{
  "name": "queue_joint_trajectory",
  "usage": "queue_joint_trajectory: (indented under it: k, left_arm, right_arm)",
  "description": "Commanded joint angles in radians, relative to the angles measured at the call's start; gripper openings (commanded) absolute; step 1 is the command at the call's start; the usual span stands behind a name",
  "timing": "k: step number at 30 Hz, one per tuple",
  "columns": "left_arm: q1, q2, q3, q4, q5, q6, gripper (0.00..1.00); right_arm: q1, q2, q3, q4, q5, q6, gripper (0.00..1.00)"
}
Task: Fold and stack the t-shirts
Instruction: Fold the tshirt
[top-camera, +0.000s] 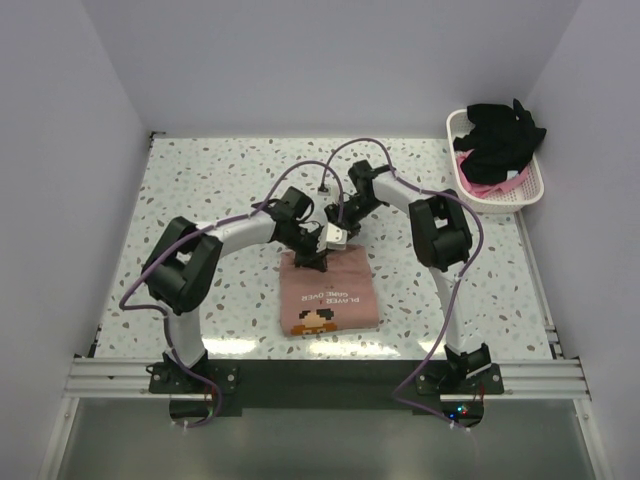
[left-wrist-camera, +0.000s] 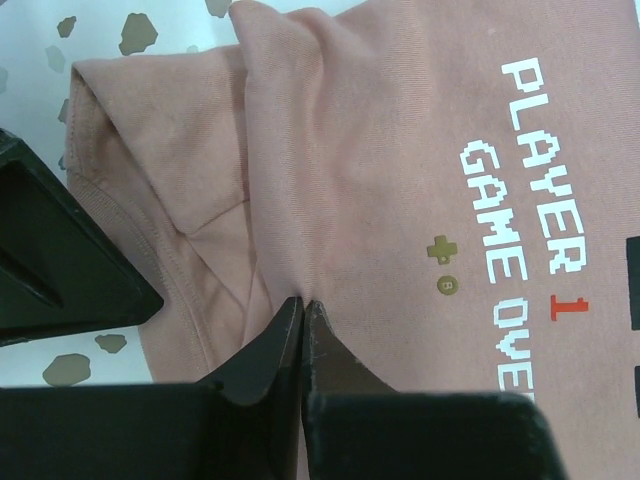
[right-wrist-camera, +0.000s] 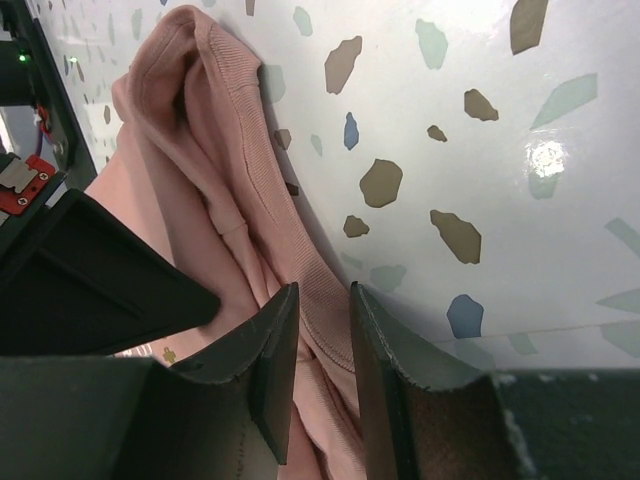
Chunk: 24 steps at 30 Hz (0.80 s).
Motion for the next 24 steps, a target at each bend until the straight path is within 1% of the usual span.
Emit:
queue_joint_trajectory:
  k: [1, 11, 18, 24]
  left_arm:
    - [-0.011, -0.035, 0.014, 0.002, 0.005, 0.037, 0.00]
    - [-0.028, -0.195, 0.008, 0.100, -0.029, 0.000, 0.00]
    - [-0.026, -0.209, 0.014, 0.111, -0.096, 0.040, 0.00]
    - [-0.006, -0.213, -0.006, 0.189, -0.165, 0.044, 0.00]
  right_arm:
    - [0.001, 0.019, -0.034, 0.010, 0.072, -0.055, 0.32]
    - [0.002, 0.015, -0.064, -0.003, 0.074, -0.083, 0.31]
    - [0.002, 0.016, -0.052, -0.030, 0.066, -0.107, 0.31]
    - [0.002, 0.018, -0.043, -0.040, 0.066, -0.121, 0.32]
